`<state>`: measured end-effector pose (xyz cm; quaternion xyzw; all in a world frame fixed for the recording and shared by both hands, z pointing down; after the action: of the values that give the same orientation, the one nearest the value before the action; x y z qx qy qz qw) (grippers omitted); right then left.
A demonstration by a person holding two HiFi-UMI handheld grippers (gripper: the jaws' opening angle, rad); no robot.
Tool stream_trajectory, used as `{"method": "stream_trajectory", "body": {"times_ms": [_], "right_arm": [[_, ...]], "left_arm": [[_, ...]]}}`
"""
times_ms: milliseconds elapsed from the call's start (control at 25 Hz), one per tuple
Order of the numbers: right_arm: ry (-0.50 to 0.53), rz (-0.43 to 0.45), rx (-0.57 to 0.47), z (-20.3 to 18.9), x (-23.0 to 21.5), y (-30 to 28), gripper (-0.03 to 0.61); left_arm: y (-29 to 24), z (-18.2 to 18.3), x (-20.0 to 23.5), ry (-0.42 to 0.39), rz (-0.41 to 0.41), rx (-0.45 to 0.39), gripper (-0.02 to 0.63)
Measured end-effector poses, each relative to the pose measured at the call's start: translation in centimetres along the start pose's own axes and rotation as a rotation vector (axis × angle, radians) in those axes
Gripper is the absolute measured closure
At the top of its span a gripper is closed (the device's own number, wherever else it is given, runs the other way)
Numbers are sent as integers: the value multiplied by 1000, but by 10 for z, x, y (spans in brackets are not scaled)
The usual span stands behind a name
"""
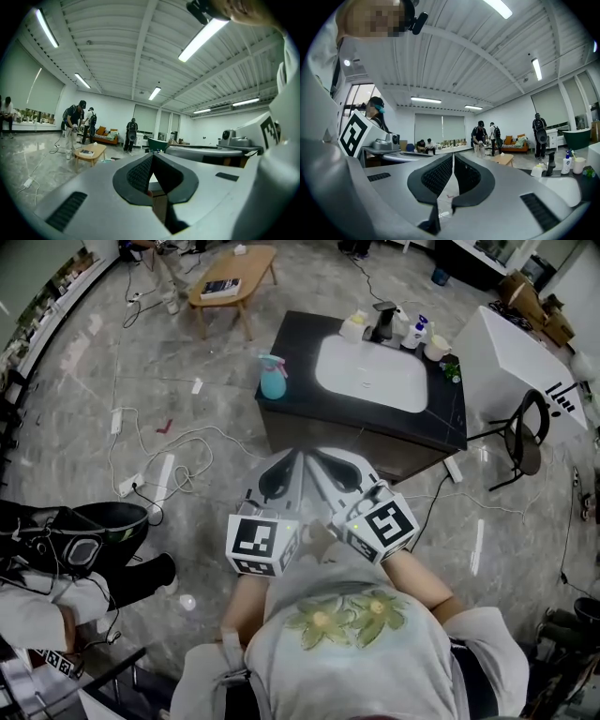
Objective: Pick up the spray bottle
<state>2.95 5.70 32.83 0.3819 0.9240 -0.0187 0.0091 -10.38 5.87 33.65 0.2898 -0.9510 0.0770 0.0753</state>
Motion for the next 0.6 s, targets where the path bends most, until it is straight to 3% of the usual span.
{"method": "stream_trajectory", "body": {"times_ms": [600], "right_arm": [[-22, 35, 73, -8, -26, -51, 555]], "left_arm": [[-26, -1, 39, 47, 35, 22, 606]]}}
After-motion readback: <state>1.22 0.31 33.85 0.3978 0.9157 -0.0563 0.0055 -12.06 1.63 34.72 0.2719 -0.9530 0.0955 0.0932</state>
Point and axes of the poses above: the fingertips, and each gripper's own axes: y backward along the fingers, x to its left, z out of its top, the point moved 9 cm from there along y, backward along the fingers, and after that the axes turned 1 degree about y, right-handed, at the moved point
